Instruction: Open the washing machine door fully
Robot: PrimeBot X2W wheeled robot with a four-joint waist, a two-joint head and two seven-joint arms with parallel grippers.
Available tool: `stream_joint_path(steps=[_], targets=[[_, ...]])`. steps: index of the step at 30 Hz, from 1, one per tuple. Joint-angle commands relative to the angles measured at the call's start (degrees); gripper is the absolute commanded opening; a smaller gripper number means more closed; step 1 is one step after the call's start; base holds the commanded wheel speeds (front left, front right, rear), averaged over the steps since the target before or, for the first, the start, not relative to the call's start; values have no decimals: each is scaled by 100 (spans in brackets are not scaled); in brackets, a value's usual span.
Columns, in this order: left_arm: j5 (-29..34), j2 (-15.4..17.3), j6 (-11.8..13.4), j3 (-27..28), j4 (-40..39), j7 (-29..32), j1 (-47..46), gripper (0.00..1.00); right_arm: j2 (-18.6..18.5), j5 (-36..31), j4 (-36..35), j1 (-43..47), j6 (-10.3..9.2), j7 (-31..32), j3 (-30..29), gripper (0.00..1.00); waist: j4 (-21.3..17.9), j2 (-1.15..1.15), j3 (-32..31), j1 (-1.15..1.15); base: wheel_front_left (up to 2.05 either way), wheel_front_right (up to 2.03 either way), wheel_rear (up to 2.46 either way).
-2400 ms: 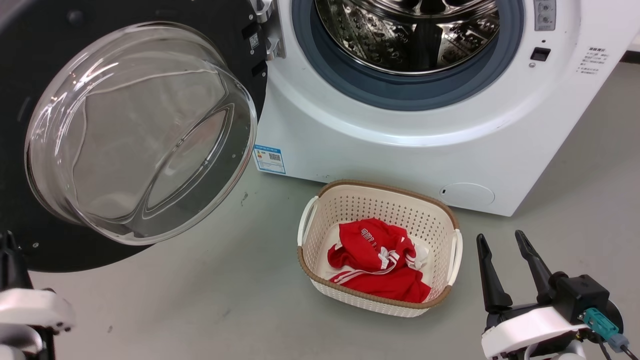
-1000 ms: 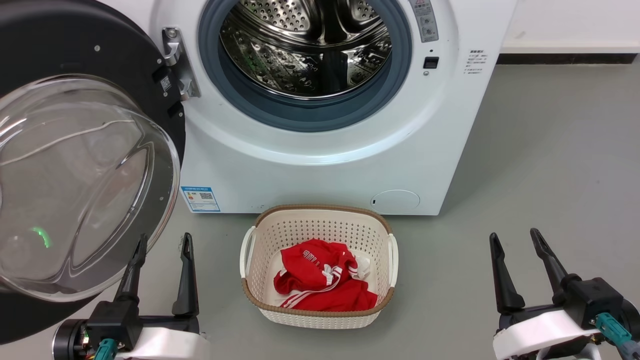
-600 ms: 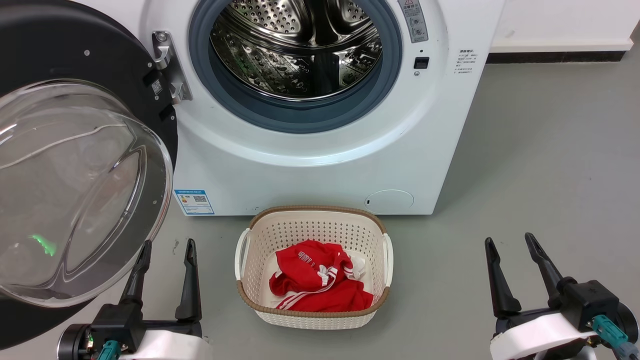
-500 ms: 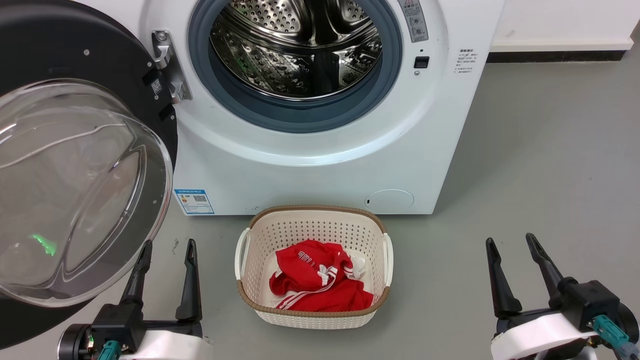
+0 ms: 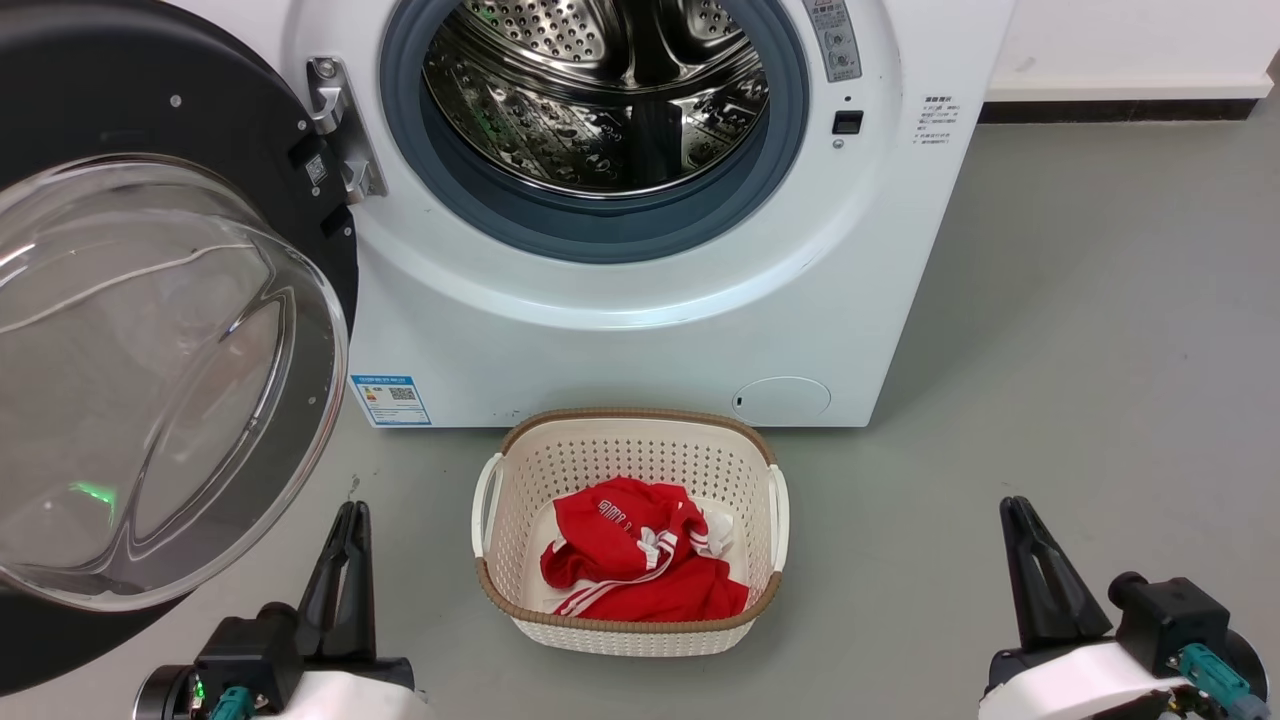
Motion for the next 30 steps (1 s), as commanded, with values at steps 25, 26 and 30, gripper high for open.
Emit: stream_joint_path(steps=[25, 26, 30], targets=[[-2942, 8, -104, 137, 349, 709, -384, 0, -145, 3086, 186, -321, -1, 465, -45, 0, 18, 0, -39, 0, 0, 0, 0], [-3035, 9, -104, 141, 362, 728, -395, 0, -148, 3182, 194, -329, -1, 482, -48, 0, 19, 0, -40, 0, 0, 0, 0], [-3393, 9, -117, 157, 414, 817, -430, 0, -159, 3550, 227, -355, -1, 546, -62, 0, 22, 0, -46, 0, 0, 0, 0]])
